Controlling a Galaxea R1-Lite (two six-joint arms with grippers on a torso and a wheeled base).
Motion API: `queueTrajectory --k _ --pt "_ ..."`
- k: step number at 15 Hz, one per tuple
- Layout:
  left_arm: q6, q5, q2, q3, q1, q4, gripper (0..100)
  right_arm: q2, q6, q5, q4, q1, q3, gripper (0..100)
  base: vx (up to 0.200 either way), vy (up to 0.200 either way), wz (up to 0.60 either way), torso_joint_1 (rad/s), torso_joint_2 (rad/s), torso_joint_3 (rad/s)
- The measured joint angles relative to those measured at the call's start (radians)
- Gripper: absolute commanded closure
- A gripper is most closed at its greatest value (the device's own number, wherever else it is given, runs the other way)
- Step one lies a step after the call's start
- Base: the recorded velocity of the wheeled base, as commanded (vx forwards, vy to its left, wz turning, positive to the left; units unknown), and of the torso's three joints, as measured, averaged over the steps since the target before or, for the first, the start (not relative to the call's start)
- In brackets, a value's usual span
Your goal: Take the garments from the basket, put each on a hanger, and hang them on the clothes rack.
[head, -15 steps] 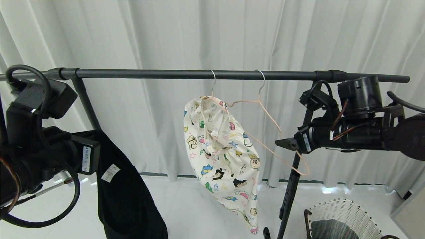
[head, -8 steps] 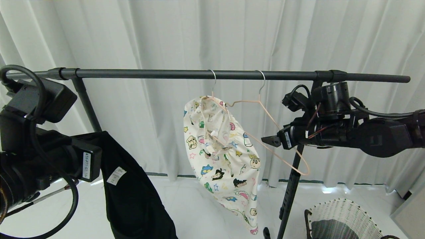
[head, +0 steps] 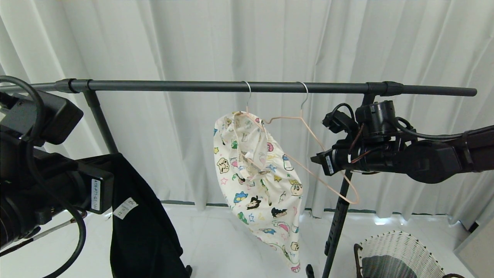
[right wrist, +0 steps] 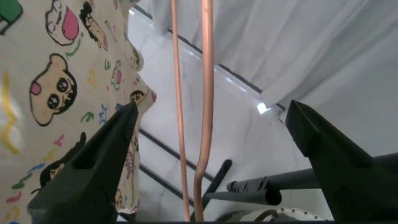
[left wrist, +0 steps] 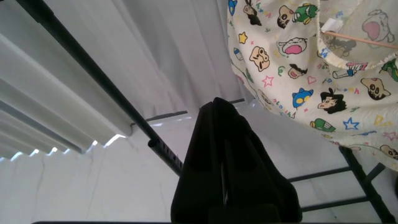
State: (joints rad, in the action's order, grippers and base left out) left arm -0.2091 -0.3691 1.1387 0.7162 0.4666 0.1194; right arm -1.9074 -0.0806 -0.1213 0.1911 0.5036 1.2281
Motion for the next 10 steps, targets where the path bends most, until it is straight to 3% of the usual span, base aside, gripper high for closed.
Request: queueTrajectory --k 10 --pt "0.001 0.0 -0.001 -0.002 -0.002 0.0 100 0.034 0.053 0.003 0.093 0.0 -0.011 100 0.0 0.0 0.0 0.0 0.0 0.0"
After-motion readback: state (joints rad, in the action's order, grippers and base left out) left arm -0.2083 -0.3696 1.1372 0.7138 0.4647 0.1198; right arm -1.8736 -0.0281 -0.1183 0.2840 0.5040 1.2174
